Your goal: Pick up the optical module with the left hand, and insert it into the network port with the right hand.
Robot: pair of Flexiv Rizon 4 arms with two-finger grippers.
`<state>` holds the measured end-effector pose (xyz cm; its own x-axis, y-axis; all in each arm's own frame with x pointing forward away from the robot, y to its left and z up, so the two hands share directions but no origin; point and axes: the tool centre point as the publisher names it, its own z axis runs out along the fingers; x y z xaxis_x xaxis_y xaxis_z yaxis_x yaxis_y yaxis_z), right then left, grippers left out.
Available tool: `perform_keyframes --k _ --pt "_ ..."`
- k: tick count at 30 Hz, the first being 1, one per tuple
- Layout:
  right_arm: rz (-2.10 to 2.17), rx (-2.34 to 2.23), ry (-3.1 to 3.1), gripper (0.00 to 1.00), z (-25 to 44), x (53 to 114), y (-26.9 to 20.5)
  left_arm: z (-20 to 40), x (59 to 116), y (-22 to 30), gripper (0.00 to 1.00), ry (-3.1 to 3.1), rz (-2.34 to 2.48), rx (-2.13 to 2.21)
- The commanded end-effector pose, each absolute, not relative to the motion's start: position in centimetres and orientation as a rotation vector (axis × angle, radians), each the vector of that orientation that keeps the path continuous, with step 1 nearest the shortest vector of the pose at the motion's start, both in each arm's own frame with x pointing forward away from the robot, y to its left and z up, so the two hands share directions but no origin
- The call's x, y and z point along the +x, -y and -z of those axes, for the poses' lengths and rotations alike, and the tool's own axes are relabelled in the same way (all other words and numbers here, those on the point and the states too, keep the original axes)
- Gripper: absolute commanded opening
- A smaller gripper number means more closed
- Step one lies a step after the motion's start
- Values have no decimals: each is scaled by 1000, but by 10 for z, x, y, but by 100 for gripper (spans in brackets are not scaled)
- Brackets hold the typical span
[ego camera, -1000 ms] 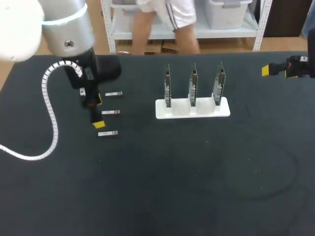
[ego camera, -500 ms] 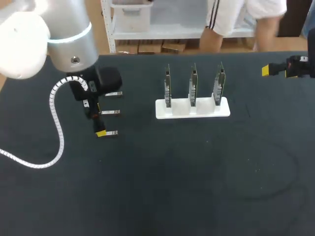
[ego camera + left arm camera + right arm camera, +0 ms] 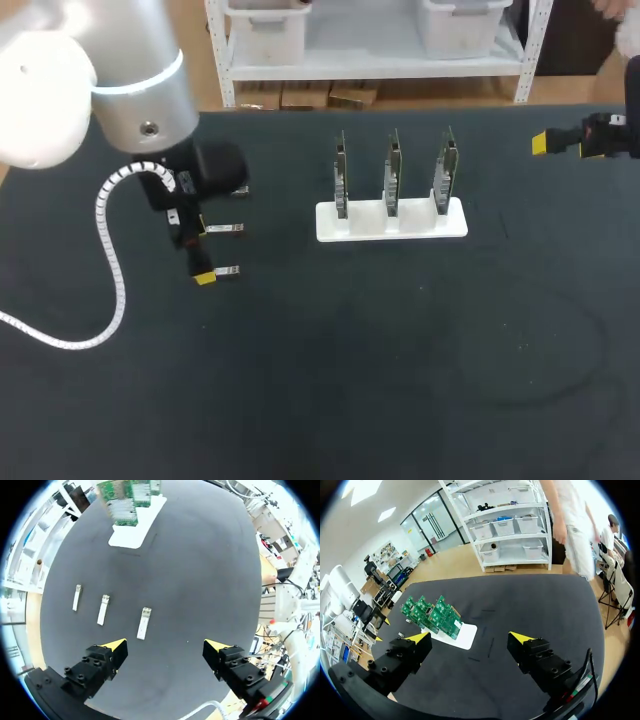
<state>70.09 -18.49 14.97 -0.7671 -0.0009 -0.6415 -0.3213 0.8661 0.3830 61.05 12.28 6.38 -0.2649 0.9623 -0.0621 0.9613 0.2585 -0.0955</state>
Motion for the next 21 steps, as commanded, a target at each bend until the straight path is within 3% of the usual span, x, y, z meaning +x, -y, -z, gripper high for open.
perform_keyframes --k 1,21 --pt "-632 -230 -2376 100 -150 700 185 -51 612 -124 100 2472 -194 -1897" --pt "-632 -230 -2376 100 -150 700 185 -21 639 -113 100 2336 -154 -1994"
